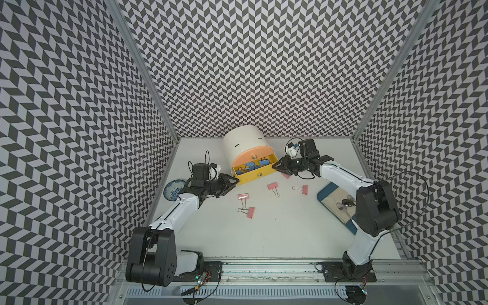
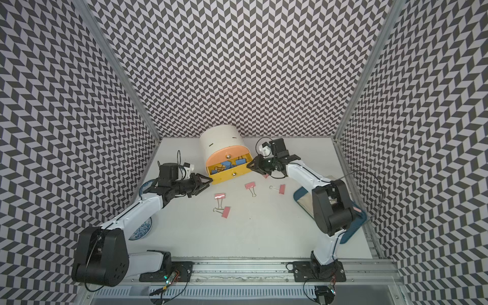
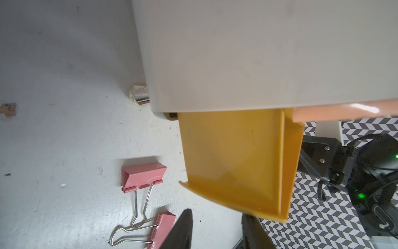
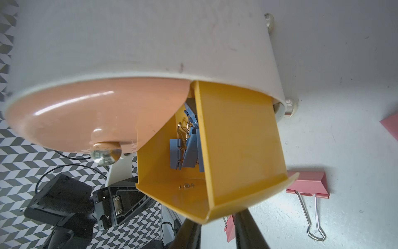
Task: Put the binder clips in the drawer according to color
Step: Close the drawer in the storage box.
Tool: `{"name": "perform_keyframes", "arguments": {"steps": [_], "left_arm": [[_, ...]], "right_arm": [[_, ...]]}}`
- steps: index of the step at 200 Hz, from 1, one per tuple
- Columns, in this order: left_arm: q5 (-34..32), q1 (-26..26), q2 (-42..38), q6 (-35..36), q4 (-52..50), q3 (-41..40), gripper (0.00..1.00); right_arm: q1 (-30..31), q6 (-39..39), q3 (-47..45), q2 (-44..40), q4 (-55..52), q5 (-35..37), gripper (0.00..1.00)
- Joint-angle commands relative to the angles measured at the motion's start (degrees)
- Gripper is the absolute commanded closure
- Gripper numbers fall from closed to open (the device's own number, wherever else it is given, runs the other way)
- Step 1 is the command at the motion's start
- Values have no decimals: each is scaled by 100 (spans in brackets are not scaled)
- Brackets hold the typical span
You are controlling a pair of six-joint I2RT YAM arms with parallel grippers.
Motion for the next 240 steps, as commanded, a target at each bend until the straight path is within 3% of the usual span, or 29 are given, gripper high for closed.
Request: {"name": "perform_keyframes", "arguments": {"steps": [1, 240], "left_arm": [[36, 86, 109, 88, 194, 229, 58], [18, 224, 743, 13, 295, 784, 58]], "right_arm": [[-36, 26, 137, 89, 240, -75, 69], [-33, 722, 815, 848, 740, -310, 69]]}}
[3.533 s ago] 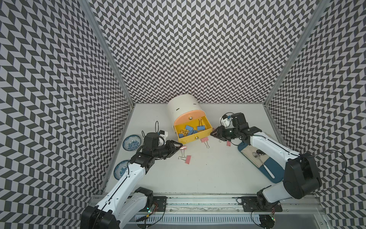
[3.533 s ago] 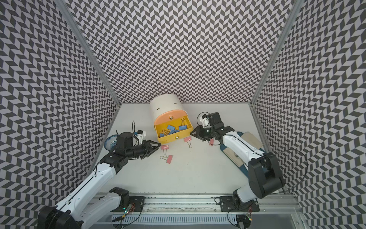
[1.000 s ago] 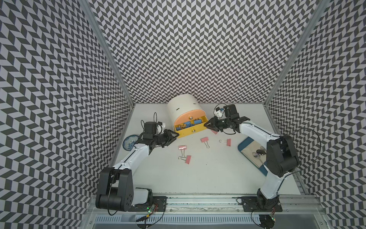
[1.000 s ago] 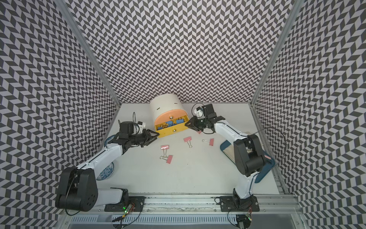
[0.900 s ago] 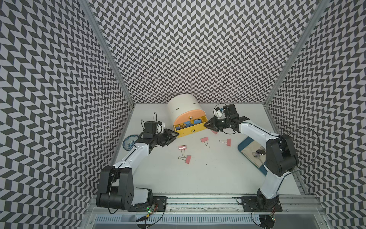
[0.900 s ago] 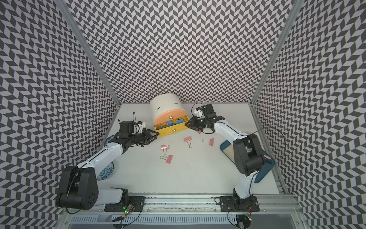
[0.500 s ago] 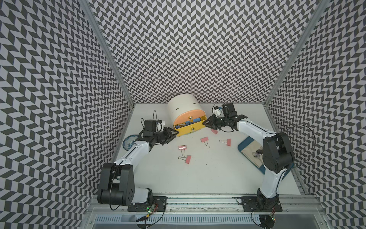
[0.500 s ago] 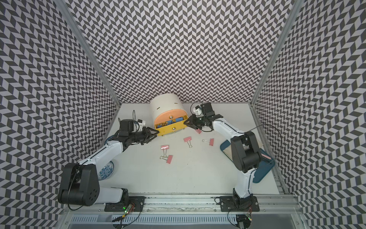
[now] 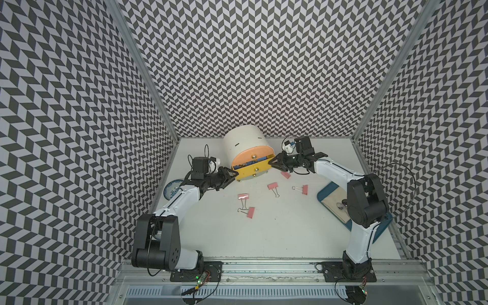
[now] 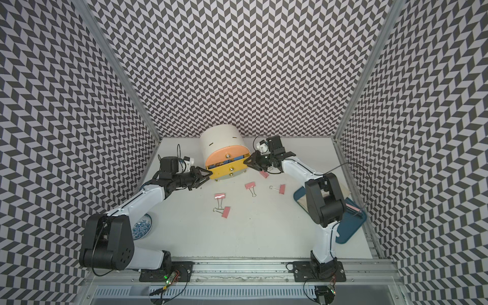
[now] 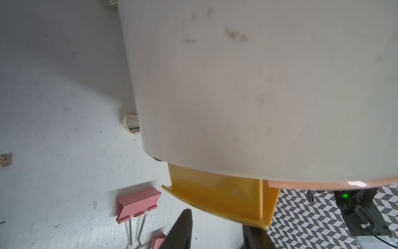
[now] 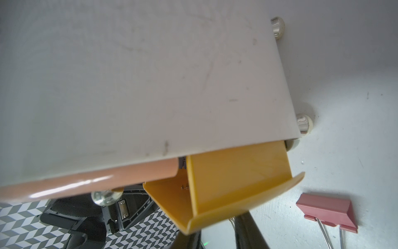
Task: Put the binder clips in the drawer according to color
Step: Close the drawer in the storage box.
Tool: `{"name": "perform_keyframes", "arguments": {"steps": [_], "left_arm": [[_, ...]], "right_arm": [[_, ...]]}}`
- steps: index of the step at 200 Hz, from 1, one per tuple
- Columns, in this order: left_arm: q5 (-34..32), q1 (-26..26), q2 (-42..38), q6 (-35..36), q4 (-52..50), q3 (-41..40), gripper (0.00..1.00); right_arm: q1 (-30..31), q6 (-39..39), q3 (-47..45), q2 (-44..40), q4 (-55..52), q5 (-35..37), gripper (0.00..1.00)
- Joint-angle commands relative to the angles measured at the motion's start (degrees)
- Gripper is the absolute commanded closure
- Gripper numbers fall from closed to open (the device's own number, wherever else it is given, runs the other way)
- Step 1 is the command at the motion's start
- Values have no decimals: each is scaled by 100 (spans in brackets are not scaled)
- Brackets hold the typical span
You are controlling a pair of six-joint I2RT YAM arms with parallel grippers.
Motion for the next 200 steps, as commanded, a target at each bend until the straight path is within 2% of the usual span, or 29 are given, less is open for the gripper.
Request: {"name": "perform_keyframes", "arguments": {"steps": [1, 89, 200], "left_arm": [[-75, 81, 110, 13, 136, 184, 58], [-240, 234, 339, -44, 135, 273, 57], [-111, 319, 294, -81, 191, 233, 57]], "right_arm": [[-28, 124, 206, 134, 419, -55, 70], [79, 435, 189, 246, 720, -152, 70], [107, 773, 131, 335, 1083, -140, 70]]}}
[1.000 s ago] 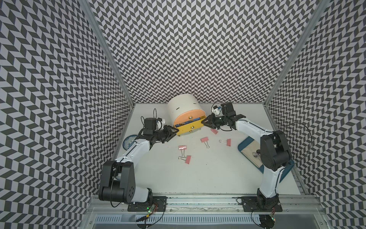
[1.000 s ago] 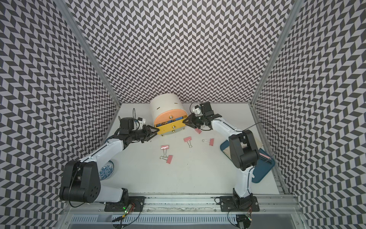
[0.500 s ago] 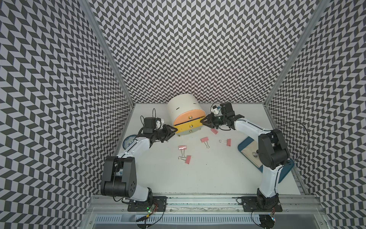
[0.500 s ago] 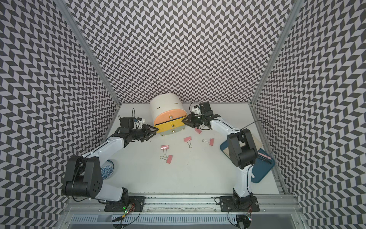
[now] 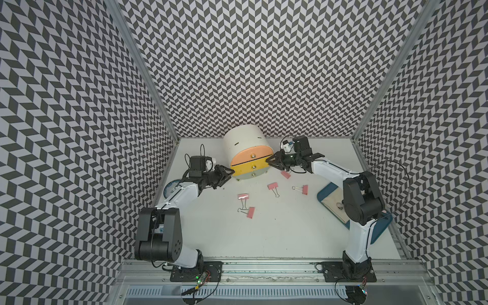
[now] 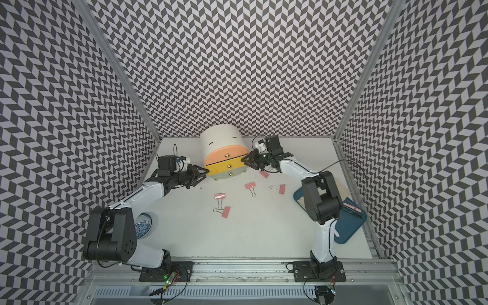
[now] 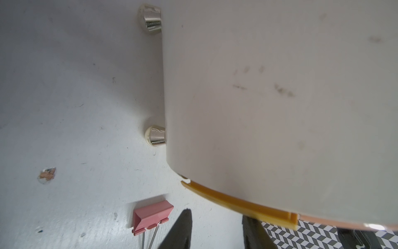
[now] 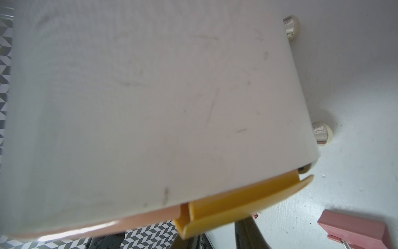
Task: Put the binder clips in the drawer according to color
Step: Close the drawer in the storage box.
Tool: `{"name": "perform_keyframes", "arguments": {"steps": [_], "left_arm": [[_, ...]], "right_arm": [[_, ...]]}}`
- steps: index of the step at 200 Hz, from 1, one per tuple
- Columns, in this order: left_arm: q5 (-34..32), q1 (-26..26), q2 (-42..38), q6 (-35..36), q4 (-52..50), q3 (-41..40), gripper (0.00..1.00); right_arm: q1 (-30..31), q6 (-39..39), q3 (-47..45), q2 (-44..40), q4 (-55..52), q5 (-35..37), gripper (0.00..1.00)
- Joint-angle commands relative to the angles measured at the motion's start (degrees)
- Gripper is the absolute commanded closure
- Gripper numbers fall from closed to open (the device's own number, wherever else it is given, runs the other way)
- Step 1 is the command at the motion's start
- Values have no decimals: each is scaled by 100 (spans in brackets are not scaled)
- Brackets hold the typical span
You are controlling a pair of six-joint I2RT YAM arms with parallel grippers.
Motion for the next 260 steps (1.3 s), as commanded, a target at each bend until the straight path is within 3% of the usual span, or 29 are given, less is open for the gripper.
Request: {"name": "perform_keyframes", "arguments": {"steps": [1, 78, 133, 199, 260], "left_arm": [[-8, 37, -55, 28, 146, 98, 57], [23, 37, -330, 98, 56, -147, 57], [17, 37, -701, 182, -134, -396, 57], [61, 37, -2078, 450, -950, -954, 54], [-70, -486, -3175, 463, -1668, -1250, 51]], "right_arm": [[26, 116, 81, 86, 447, 11, 70], [26, 187, -57, -52, 538, 125, 69], [99, 84, -756, -636, 652, 258, 67], [678, 306, -2198, -1454, 1295, 696, 60], [1413, 815, -2934, -1796, 2155, 1408, 48]]}}
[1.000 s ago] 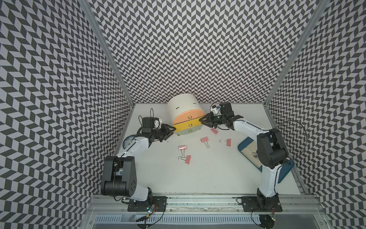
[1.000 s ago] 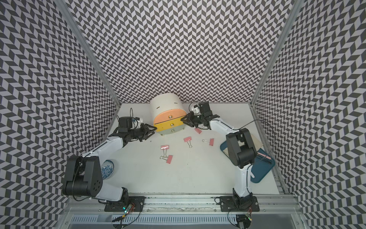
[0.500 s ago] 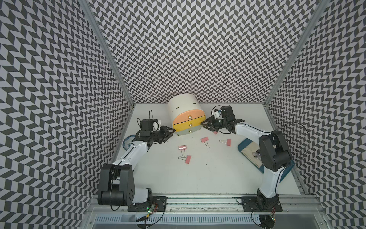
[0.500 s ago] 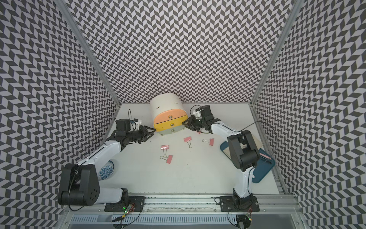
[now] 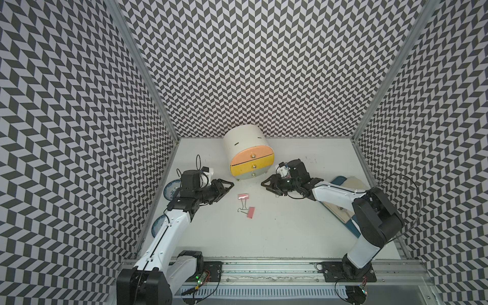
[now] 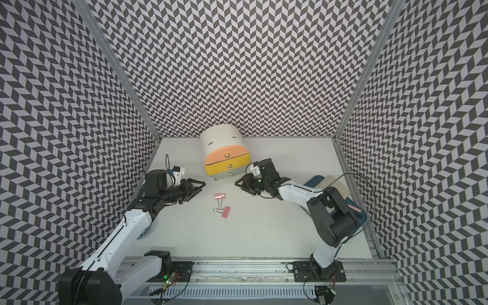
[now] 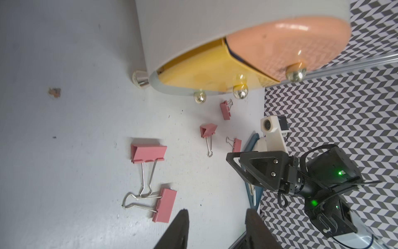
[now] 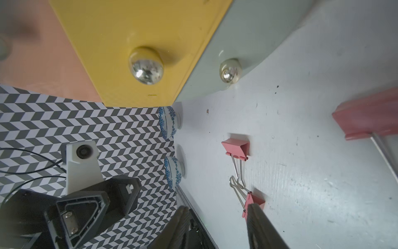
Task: Put the binder clips in the drawer according to color
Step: Close the drawer in the storage box, then open the drawer in the storage box.
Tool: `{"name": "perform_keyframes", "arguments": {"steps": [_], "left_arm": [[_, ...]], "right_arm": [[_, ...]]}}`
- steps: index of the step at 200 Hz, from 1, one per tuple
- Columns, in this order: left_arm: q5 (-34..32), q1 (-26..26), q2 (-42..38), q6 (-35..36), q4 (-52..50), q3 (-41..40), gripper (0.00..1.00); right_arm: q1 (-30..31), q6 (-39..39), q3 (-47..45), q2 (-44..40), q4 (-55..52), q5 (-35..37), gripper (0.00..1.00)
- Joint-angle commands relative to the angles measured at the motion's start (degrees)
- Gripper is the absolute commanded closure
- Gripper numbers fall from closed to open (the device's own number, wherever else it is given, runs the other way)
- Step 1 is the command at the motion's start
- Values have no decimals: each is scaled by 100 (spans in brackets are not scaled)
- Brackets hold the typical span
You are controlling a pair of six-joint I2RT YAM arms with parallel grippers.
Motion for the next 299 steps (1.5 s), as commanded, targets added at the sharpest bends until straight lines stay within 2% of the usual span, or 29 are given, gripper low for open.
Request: {"name": "perform_keyframes", "arguments": {"steps": [1, 57, 117, 182, 299], "left_arm": [[-33, -175, -374, 34, -366, -54, 51], [-314, -314, -1167, 125, -1180, 658, 46], [-82, -314, -1723, -32, -1739, 1072, 43], [114, -314, -1720, 2, -2010, 1282, 43], [283, -305, -1521, 199, -2133, 1283, 42]], "right_arm": [[225, 273, -96, -233, 803, 470, 48], [472, 786, -232, -72, 1514, 1124, 46], [479, 1337, -449, 303, 2620, 1552, 47], [480, 1638, -361, 967, 3326, 1574, 53], [480, 1975, -41, 1884, 4243, 1679, 56]]}}
